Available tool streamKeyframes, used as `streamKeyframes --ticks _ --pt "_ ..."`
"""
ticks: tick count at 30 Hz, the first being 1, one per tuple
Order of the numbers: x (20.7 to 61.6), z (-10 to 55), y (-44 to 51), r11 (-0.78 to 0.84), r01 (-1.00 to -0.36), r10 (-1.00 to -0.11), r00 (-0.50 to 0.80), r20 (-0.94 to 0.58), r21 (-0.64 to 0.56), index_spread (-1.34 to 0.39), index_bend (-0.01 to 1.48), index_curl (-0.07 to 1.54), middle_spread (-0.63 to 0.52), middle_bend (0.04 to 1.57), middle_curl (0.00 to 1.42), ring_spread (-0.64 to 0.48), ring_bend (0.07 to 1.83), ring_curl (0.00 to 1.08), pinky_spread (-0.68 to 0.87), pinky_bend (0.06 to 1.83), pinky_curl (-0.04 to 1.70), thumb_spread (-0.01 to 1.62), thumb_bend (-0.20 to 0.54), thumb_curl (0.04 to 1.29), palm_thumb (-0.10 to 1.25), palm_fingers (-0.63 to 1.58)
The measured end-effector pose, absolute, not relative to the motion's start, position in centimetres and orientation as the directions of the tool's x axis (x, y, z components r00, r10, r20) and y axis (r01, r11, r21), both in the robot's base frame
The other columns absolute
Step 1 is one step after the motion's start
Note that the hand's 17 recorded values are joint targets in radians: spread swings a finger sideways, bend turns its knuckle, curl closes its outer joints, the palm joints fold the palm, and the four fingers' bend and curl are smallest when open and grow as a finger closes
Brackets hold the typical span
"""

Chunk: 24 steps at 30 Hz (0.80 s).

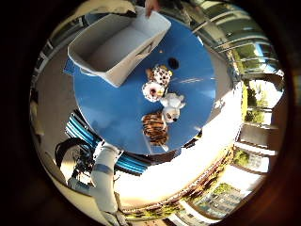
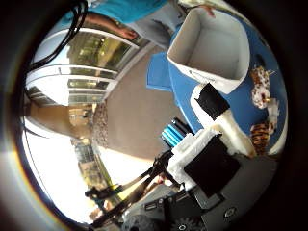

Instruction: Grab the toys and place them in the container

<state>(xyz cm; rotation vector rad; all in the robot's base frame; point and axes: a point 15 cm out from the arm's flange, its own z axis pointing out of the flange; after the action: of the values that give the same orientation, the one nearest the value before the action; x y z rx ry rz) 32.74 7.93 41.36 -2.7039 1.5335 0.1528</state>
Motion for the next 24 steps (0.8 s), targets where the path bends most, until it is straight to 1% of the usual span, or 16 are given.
streamKeyframes --ticks 4,10,16,19,24 --pt "34.1 43.3 2.3 -0.39 -0.914 -0.92 0.382 -0.09 0.109 -0.24 0.21 0.35 0.02 0.15 0.27 0.26 0.25 0.33 0.41 0.5 0.21 1.23 -0.021 0.39 0.72 0.25" --pt "33.7 43.3 -4.0 -0.236 -0.956 -0.971 0.225 -0.078 0.176 -0.22 0.18 0.35 0.02 0.16 0.28 0.26 0.25 0.33 0.41 0.51 0.21 1.23 -0.023 0.39 0.71 0.23" --pt "32.6 41.9 -8.6 -0.124 -0.965 -0.992 0.123 -0.018 0.232 -0.19 0.16 0.33 0.03 0.17 0.29 0.26 0.27 0.33 0.41 0.54 0.21 1.24 -0.028 0.38 0.67 0.19" --pt "31.9 39.5 -9.8 -0.093 -0.959 -0.996 0.09 -0.024 0.268 -0.18 0.16 0.32 0.03 0.17 0.29 0.26 0.28 0.33 0.4 0.55 0.21 1.24 -0.029 0.38 0.64 0.18" --pt "30.6 35.9 -11.8 -0.042 -0.957 -0.999 0.039 -0.014 0.289 -0.16 0.17 0.31 0.03 0.17 0.3 0.27 0.29 0.33 0.4 0.56 0.21 1.23 -0.035 0.37 0.59 0.17"
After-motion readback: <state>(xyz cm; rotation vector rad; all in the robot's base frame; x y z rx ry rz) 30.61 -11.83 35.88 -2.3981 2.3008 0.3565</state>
